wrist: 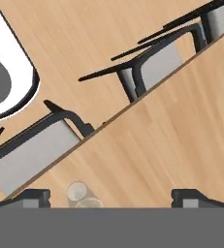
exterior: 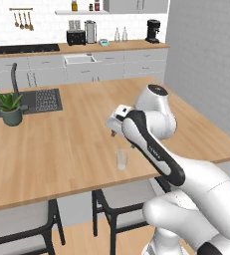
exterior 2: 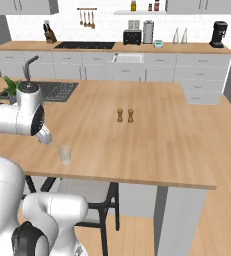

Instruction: Take a straw from the drawer in front and place it inside the glass cup on the dining counter.

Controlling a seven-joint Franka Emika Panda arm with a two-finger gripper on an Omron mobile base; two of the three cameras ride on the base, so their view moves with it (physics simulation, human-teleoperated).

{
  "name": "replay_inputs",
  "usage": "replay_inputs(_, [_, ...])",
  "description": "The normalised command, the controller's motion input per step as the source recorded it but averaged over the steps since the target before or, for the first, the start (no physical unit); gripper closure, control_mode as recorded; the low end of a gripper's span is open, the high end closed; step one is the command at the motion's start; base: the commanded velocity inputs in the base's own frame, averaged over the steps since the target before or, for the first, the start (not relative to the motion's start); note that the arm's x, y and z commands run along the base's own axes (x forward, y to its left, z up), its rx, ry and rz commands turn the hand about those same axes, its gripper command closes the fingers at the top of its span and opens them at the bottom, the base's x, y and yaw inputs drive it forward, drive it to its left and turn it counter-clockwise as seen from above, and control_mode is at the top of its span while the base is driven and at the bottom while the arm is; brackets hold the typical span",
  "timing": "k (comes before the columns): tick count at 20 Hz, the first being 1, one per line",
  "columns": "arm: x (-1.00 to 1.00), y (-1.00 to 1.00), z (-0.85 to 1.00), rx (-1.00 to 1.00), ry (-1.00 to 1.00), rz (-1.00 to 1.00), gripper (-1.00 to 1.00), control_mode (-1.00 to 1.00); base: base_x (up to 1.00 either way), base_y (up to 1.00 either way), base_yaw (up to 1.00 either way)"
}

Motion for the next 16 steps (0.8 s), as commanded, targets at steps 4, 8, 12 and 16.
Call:
replay_inputs(4, [-0.74,0.20,0.00,-0.23,0.01,0.17,-1.00,-1.00,0.00,0.00,0.00])
replay_inputs(8, [-0.81,0.14,0.00,-0.20,0.00,0.11,-1.00,-1.00,0.00,0.00,0.00])
replay_inputs(12, [-0.69,0.02,0.00,-0.12,0.00,0.04,-1.00,-1.00,0.00,0.00,0.00])
replay_inputs(16, [-0.70,0.00,0.00,-0.08,-0.03,0.00,-1.00,-1.00,0.00,0.00,0.00])
